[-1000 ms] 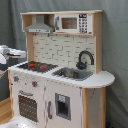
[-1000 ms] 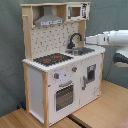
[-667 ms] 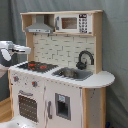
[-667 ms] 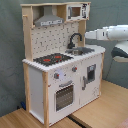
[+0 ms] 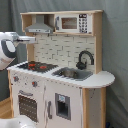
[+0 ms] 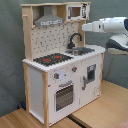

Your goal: Play with the kitchen

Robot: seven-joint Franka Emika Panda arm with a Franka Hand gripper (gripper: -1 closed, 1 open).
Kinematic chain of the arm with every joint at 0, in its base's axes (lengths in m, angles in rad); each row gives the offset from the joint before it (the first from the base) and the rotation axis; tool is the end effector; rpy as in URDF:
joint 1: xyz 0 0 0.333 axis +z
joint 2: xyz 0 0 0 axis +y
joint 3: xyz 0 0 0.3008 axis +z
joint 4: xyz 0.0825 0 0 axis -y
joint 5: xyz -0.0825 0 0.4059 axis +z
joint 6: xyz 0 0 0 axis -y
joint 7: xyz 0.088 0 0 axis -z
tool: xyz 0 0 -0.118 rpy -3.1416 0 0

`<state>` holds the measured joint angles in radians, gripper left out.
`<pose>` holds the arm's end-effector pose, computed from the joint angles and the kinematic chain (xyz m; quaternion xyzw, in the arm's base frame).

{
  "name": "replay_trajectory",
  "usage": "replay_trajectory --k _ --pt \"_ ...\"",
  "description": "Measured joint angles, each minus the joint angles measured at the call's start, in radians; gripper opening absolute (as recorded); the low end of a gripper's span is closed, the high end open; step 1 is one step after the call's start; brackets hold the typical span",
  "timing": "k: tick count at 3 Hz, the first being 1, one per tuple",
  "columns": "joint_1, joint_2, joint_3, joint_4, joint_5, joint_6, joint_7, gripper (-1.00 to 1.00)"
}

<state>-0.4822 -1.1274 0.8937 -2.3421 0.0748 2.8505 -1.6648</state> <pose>0.3256 0.3242 0.6627 0.3041 0.6815 0.2248 0.6266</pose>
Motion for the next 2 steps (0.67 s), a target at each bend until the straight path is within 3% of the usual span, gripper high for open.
replay_trajectory --k 2 --pt "-0.127 0.119 0.009 0.06 0.0 0.122 -0.059 1.0"
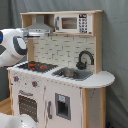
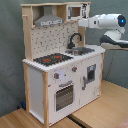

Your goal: Play with the kitchen

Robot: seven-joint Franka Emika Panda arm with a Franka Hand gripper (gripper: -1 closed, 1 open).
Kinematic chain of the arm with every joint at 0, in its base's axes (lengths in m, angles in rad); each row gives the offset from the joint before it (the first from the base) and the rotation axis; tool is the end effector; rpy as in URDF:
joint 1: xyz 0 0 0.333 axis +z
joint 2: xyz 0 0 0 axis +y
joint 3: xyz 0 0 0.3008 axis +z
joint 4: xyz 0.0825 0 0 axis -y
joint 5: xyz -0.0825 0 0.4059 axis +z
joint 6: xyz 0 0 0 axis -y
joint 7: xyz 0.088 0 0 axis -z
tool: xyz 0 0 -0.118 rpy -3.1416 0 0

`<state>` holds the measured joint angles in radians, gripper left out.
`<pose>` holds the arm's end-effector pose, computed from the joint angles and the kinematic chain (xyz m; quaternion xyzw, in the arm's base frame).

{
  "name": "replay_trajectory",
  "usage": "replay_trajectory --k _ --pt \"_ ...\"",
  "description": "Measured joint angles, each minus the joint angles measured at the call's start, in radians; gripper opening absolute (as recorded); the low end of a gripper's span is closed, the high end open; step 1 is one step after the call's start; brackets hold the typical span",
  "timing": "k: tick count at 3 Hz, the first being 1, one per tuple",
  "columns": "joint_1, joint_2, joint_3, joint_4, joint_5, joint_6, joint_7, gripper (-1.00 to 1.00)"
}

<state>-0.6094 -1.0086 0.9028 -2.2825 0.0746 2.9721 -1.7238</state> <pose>0.3787 0.2935 0.6773 0.2997 0.6731 0.2280 0.6365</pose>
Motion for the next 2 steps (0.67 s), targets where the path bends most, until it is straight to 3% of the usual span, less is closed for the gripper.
replay_trajectory --k 2 --pt "-0.1 0.114 0.059 0.073 -0.001 0.127 -0.063 1.0"
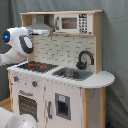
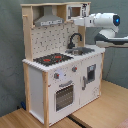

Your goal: Play with the kitchen

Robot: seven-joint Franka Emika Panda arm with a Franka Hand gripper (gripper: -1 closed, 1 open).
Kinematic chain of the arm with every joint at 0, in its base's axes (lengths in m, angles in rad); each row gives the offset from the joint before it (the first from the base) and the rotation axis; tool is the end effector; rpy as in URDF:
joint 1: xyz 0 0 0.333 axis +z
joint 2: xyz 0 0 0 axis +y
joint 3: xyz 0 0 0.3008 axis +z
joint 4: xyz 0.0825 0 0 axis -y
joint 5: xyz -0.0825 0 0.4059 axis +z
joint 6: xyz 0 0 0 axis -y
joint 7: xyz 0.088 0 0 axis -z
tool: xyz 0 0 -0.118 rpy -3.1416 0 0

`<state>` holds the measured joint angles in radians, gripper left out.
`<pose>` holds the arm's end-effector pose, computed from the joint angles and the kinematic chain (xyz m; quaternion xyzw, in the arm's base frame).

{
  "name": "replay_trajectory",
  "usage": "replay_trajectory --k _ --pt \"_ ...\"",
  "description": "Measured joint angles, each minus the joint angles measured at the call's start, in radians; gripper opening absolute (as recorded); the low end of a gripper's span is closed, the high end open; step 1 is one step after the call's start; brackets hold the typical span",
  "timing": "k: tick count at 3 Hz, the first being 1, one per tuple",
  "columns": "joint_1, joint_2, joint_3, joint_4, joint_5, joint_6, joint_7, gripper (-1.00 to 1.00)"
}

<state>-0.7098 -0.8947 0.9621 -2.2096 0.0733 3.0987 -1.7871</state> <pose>0.4170 0.2909 0.6808 0.2648 0.6744 0.2418 0.6455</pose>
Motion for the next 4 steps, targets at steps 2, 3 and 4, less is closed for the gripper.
replay_trajectory --k 2,3,4 --pt "-0.094 0.122 0.029 0.015 0.0 0.111 -0.05 1.0" --pt "-0.126 0.195 0.054 0.054 0.0 0.116 -0.092 1.0" --pt "-0.182 0.241 0.089 0.121 0.0 0.116 -0.118 1.0"
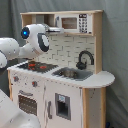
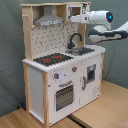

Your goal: Play with the kitchen

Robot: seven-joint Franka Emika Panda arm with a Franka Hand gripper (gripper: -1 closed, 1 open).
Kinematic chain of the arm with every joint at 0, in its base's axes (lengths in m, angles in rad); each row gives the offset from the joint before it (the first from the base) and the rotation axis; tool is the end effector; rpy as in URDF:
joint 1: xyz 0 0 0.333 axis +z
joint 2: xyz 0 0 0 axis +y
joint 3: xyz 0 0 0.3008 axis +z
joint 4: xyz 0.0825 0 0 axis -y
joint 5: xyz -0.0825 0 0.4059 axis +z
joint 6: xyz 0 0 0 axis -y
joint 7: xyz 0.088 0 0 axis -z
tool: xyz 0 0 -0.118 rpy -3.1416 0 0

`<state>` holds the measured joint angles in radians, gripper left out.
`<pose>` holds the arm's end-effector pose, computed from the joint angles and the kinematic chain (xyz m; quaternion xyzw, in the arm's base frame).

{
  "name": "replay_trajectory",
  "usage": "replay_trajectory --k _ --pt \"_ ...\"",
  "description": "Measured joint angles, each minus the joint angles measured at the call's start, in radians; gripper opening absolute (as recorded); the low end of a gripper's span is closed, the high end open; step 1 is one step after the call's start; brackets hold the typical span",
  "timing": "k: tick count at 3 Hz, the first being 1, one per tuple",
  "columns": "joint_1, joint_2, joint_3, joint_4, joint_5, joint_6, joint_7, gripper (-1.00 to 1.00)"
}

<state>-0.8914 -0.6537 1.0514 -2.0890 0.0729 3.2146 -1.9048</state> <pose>0.4964 0.2368 0.6825 0.2655 0.6804 0.2530 0.6345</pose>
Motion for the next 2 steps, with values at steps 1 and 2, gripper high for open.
replay_trajectory --k 1,2 --pt "-0.066 0.027 0.045 0.058 0.0 0.0 -0.011 1.0" --pt "-0.134 0.029 0.106 0.099 0.0 0.0 -0.011 1.0"
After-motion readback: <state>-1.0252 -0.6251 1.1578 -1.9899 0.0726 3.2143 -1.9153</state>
